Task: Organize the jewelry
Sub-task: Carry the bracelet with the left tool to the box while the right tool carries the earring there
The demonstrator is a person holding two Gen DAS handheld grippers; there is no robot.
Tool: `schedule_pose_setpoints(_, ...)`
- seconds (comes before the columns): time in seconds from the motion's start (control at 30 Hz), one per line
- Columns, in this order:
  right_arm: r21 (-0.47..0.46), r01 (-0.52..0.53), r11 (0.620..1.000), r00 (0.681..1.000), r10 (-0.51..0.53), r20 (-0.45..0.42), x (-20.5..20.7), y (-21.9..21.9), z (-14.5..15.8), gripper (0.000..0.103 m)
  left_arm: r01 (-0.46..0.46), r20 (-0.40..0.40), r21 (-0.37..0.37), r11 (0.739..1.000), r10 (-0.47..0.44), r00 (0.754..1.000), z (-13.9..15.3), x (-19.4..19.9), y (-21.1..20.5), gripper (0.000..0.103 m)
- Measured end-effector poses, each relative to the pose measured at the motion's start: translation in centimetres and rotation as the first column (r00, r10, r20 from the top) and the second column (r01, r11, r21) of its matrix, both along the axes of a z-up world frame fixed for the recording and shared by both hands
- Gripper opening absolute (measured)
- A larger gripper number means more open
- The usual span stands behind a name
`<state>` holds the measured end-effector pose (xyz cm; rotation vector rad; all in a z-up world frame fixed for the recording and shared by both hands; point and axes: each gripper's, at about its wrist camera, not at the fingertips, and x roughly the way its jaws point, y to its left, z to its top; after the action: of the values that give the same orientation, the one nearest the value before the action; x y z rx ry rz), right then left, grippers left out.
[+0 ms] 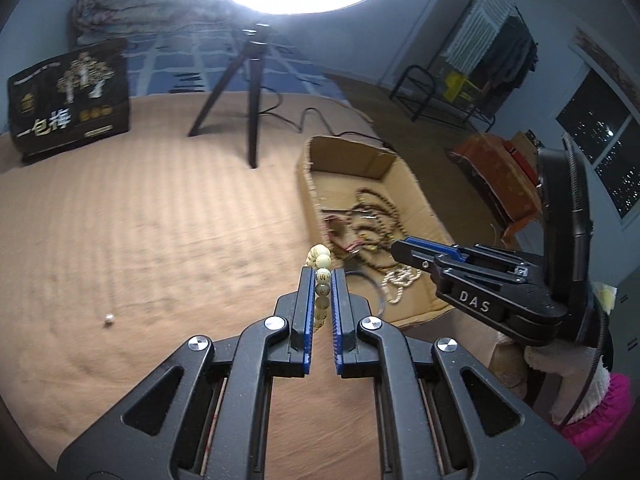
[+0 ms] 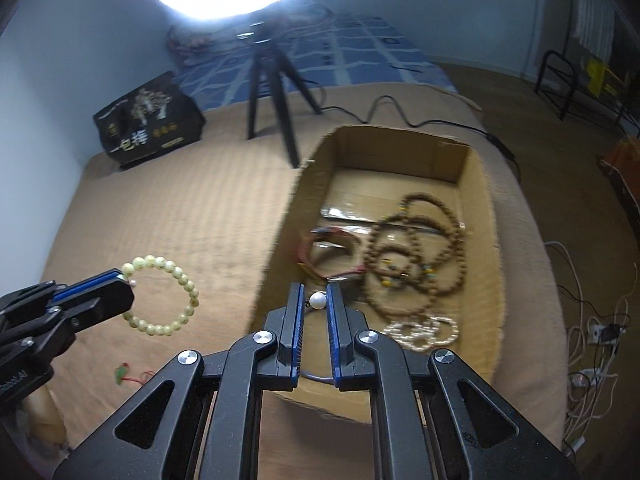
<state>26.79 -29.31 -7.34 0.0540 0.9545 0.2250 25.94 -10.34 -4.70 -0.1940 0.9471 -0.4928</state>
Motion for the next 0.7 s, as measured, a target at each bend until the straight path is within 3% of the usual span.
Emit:
schedule_pose_setpoints(0.33, -0.025, 0.053, 0.998, 0.998, -0.053, -0.019, 0.2, -3.4, -1.0, 0.009, 0.066, 0.007, -0.002, 0.998, -0.066, 0.998, -0.4, 0.1, -4.8, 0.006)
schedule_pose_setpoints(0.7, -0.048, 0.083, 0.995, 0.995, -0.085, -0.042, 0.6, -5.2, -2.4, 0.009, 0.091, -0.033, 0.01, 0.996, -0.09, 0.995, -2.5, 1.0, -7.0, 0.006)
